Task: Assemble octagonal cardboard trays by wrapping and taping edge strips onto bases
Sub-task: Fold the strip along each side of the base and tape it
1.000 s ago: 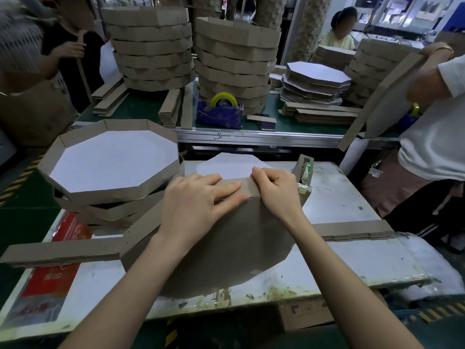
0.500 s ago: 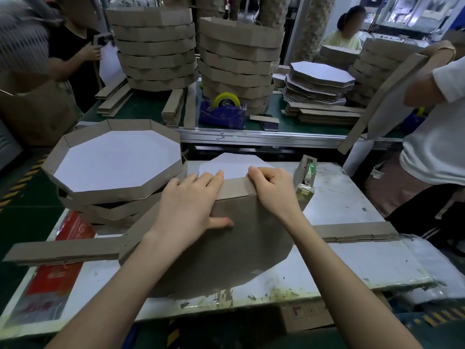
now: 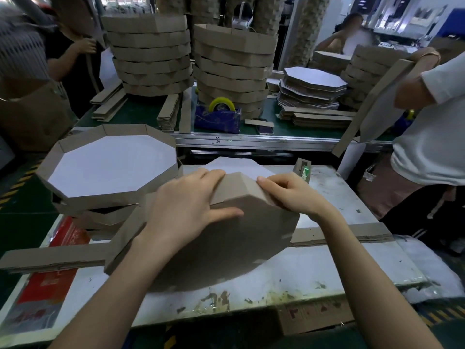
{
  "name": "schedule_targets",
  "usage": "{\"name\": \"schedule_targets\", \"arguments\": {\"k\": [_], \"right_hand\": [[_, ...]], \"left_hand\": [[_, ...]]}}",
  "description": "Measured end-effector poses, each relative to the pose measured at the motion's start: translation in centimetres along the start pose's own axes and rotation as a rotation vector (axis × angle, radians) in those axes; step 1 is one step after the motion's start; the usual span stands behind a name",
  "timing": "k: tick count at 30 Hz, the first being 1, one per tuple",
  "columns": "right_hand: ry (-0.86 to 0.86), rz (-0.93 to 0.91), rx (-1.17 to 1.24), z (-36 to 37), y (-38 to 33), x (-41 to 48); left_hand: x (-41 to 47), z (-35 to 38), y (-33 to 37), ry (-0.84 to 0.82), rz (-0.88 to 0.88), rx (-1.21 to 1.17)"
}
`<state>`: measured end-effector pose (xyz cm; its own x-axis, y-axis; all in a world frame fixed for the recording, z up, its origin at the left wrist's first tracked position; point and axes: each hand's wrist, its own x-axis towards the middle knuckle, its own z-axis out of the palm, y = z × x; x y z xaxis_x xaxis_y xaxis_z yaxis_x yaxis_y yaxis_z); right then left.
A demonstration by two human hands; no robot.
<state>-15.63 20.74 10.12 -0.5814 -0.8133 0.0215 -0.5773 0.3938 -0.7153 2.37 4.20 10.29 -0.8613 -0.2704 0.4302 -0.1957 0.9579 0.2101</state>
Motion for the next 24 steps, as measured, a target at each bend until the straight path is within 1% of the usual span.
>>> {"name": "schedule_targets", "arguments": {"k": [4,5,7,9,10,12,15,18,21,24], "right_hand": [[0.136,-0.112,0.093,-0.8,-1.1,0.1],[0.137,-0.132,0.085,-0.7,-1.7,0.2],[0.124,-0.138,0.048,-0.1,-2.6,0.5],[0.131,-0.126,0.015,0.6,-3.2,0.7],[0.129,-0.114,0.005,0.9,-3.4,0.8],[0.089,-0.103,-0.015,1.4,-3.8,0.9],[-0.004,-0.126,-0.041,2.6,-4.6,0.9],[-0.047,-0.151,-0.05,2.8,-5.3,1.1],[-0.154,-0.172,-0.042,2.4,-5.6,0.9],[-0.16,-0.197,-0.017,2.6,-5.9,0.9]], "left_hand": [[-1.3,-0.2,-2.9,0.064,-0.061,-0.251],[-1.6,0.0,-3.6,0.058,-0.08,-0.32],[-2.4,0.5,-4.8,-0.008,-0.126,-0.412],[-3.1,0.9,-5.2,-0.078,-0.15,-0.399],[-3.2,1.2,-5.1,-0.078,-0.148,-0.366],[-3.3,1.4,-4.3,-0.032,-0.132,-0.317],[-2.9,1.3,-3.0,0.03,-0.068,-0.324],[-2.6,1.0,-2.8,0.012,-0.054,-0.315],[-3.0,0.8,-3.3,-0.007,-0.066,-0.313],[-3.6,0.7,-3.6,0.014,-0.037,-0.292]]}}
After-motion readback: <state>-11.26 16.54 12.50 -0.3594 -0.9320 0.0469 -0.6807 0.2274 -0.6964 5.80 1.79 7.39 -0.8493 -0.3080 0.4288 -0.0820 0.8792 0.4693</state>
